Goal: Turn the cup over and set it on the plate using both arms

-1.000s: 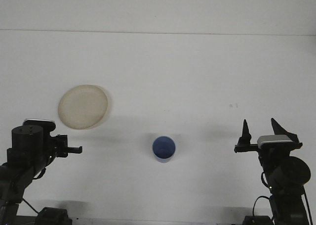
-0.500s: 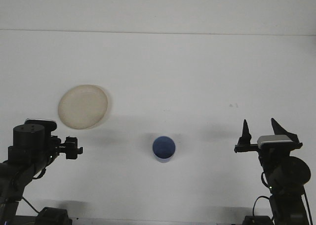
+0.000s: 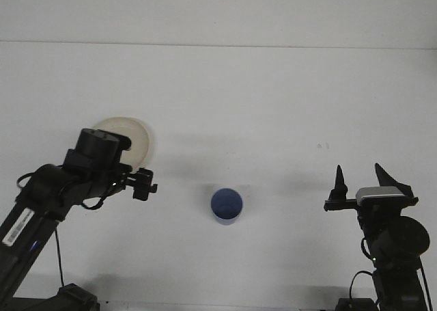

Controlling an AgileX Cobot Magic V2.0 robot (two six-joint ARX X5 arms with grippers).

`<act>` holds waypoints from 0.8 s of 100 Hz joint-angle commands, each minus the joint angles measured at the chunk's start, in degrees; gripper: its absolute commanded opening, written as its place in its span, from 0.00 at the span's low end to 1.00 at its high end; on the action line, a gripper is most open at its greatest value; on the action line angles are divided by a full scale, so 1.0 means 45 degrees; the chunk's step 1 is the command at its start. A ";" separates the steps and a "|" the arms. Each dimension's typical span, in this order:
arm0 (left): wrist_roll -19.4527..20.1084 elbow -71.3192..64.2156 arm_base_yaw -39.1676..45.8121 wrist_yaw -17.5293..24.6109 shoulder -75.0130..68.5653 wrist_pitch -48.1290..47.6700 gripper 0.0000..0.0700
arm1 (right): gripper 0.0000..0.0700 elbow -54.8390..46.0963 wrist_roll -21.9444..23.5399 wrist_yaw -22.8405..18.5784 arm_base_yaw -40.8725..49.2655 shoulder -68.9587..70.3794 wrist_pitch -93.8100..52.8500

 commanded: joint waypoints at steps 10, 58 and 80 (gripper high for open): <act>-0.0437 0.1156 -0.1501 0.0631 0.1855 0.0325 0.61 | 0.81 0.0039 0.0165 0.0000 0.0029 0.0010 0.0112; -0.0432 0.2438 -0.4444 0.0631 0.5620 0.0884 0.61 | 0.81 0.0039 0.0170 0.0000 0.0029 0.0010 0.0107; -0.0427 0.2443 -0.4571 0.0631 0.6912 0.1093 0.61 | 0.81 0.0039 0.0170 0.0000 0.0029 0.0010 0.0107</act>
